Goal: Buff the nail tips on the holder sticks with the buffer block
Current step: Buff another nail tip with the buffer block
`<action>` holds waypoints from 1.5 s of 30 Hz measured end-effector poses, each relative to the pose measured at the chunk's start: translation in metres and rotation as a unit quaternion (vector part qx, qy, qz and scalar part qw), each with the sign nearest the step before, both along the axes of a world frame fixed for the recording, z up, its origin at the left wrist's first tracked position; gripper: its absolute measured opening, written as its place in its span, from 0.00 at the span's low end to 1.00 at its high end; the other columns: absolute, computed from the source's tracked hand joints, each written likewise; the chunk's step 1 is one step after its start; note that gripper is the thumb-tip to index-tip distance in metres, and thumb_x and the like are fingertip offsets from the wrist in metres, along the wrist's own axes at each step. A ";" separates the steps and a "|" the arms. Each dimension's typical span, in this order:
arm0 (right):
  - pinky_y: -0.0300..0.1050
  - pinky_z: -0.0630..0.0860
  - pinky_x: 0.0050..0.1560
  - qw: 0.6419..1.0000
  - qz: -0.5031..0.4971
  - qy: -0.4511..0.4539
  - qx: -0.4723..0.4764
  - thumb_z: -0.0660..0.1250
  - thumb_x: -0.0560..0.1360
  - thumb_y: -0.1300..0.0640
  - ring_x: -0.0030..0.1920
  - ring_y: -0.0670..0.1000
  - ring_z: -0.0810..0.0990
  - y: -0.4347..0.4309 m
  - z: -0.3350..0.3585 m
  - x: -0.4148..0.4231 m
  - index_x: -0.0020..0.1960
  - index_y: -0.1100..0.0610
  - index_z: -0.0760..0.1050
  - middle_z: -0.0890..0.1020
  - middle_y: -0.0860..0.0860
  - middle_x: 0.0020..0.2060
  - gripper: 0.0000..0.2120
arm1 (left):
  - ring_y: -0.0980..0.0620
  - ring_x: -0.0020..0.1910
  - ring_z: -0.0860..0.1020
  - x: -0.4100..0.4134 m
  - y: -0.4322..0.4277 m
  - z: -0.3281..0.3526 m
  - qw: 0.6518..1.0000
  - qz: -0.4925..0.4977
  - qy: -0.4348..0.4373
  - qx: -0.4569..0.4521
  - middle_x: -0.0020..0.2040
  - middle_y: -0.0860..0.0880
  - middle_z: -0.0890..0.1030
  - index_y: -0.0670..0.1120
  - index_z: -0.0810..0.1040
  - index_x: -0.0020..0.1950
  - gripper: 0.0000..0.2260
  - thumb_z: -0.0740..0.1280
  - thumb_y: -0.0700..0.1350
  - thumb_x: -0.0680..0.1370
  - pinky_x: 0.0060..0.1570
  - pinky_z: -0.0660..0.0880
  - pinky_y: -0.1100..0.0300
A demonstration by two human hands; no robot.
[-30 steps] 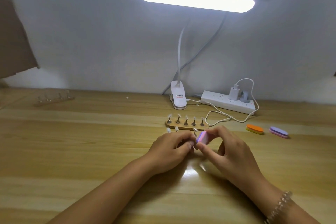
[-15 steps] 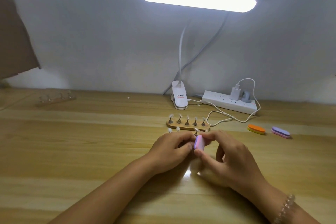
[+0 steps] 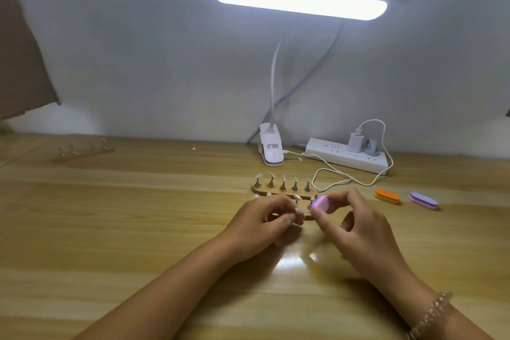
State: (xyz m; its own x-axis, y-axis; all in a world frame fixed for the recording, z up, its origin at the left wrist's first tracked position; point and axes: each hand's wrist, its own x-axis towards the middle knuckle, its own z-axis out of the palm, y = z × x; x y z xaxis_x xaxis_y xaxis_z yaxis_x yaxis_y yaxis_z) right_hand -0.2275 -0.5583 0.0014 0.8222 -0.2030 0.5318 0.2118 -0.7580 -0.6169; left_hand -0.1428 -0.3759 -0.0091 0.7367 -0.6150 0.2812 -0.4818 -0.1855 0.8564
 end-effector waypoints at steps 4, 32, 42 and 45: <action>0.41 0.72 0.34 0.994 0.044 0.019 -0.094 0.68 0.70 0.35 0.33 0.45 0.76 0.010 0.000 -0.004 0.48 0.44 0.73 0.79 0.39 0.44 0.15 | 0.50 0.32 0.79 0.004 0.000 -0.004 0.999 -0.003 -0.027 0.020 0.41 0.51 0.82 0.49 0.82 0.50 0.07 0.66 0.38 0.79 0.35 0.75 0.59; 0.40 0.69 0.35 0.994 0.022 0.041 -0.098 0.64 0.69 0.33 0.34 0.41 0.72 0.005 0.002 -0.002 0.47 0.47 0.72 0.77 0.40 0.41 0.18 | 0.54 0.48 0.81 0.004 0.001 -0.003 0.999 0.000 -0.041 0.032 0.45 0.55 0.84 0.53 0.84 0.48 0.03 0.72 0.47 0.76 0.51 0.78 0.48; 0.41 0.67 0.37 0.997 0.003 0.042 -0.059 0.70 0.70 0.39 0.33 0.39 0.72 0.003 0.003 0.001 0.47 0.47 0.75 0.80 0.41 0.42 0.13 | 0.58 0.44 0.81 0.005 0.001 -0.004 0.999 -0.006 -0.042 0.016 0.44 0.56 0.84 0.52 0.85 0.48 0.03 0.72 0.45 0.77 0.43 0.78 0.53; 0.46 0.71 0.36 0.998 -0.009 0.006 0.055 0.70 0.70 0.40 0.32 0.44 0.74 -0.005 0.004 0.000 0.47 0.47 0.76 0.81 0.41 0.42 0.12 | 0.68 0.36 0.76 0.003 0.001 -0.003 0.999 -0.012 -0.038 0.012 0.40 0.62 0.82 0.57 0.83 0.46 0.06 0.71 0.45 0.78 0.36 0.69 0.68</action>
